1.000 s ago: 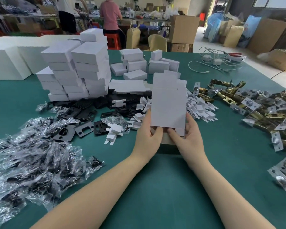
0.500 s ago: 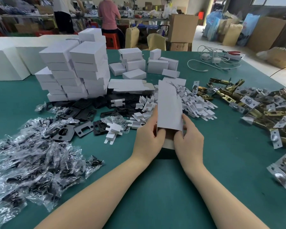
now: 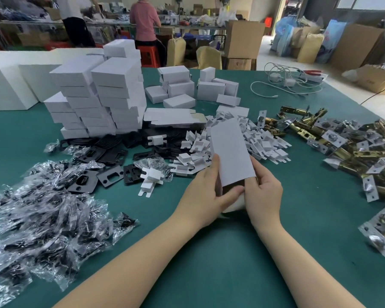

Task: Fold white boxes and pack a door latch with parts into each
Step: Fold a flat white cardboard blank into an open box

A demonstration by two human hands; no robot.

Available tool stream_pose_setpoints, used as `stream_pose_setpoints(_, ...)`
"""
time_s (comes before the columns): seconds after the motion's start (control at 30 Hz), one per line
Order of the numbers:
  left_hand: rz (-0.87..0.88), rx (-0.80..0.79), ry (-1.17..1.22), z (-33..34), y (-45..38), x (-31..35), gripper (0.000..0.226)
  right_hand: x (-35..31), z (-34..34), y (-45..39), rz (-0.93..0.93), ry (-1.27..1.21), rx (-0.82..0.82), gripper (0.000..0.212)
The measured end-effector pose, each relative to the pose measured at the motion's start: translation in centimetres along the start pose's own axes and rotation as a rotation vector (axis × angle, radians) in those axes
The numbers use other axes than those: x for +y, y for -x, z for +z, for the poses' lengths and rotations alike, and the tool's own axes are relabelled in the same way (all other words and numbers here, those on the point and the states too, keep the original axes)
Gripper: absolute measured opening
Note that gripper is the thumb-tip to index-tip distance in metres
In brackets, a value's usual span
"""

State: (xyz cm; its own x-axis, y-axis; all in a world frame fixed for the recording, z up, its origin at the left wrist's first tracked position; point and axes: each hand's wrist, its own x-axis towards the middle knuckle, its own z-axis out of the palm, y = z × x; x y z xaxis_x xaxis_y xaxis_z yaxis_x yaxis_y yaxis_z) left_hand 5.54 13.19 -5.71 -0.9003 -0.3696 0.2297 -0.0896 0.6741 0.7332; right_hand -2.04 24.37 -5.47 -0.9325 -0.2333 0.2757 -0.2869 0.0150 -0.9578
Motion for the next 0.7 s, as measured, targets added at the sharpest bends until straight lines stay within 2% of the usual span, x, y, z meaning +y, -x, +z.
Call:
stream_pose_setpoints(0.03, -0.022, 0.012, 0.101, -0.2, 0.1, 0.0, 0.089, 0.1, -0.1, -0.1, -0.012, 0.013, -0.02, 0.046)
stream_pose_setpoints(0.07, -0.045, 0.054, 0.248, -0.5, 0.1, 0.0, 0.077, 0.2, -0.2, -0.3, -0.021, 0.015, -0.043, 0.047)
stream_pose_setpoints(0.13, -0.116, 0.185, 0.531, -0.8, -0.2, -0.2, 0.038, 0.5, -0.2, -0.7, -0.027, 0.009, -0.124, 0.049)
stream_pose_setpoints(0.17, -0.155, 0.235, 0.648, -0.8, -0.6, -0.5, 0.029, 0.7, -0.2, -0.8, -0.017, 0.005, -0.186, 0.052)
stream_pose_setpoints(0.27, -0.256, 0.268, 0.944, -1.5, -1.4, -1.4, 0.033, 0.7, -0.3, -1.1, 0.101, -0.163, -0.497, 0.053)
stream_pose_setpoints(0.33, -0.302, 0.257, 1.036, -2.0, -1.7, -1.8, 0.036, 0.4, -0.6, -1.3, 0.207, -0.325, -0.663, 0.053)
stream_pose_setpoints(0.37, -0.308, 0.241, 1.044, -2.2, -1.8, -1.9, 0.039, 0.3, -0.7, -1.5, 0.254, -0.372, -0.65, 0.048)
stream_pose_setpoints(0.43, -0.269, 0.166, 1.014, -2.2, -1.6, -1.9, 0.049, -0.4, -0.5, -1.8, 0.381, -0.347, -0.471, 0.038)
stream_pose_setpoints(0.5, -0.216, 0.059, 0.963, -1.7, -1.3, -1.7, 0.063, -0.1, -0.4, -2.0, 0.448, -0.26, -0.298, 0.042)
stream_pose_setpoints(0.63, -0.223, -0.001, 0.943, -1.7, -1.1, -1.6, 0.081, 0.3, -0.5, -1.8, 0.288, -0.081, -0.201, 0.047)
stream_pose_setpoints(0.7, -0.231, -0.005, 0.923, -1.9, -1.2, -1.5, 0.075, 0.2, -0.5, -1.7, 0.223, -0.017, -0.181, 0.044)
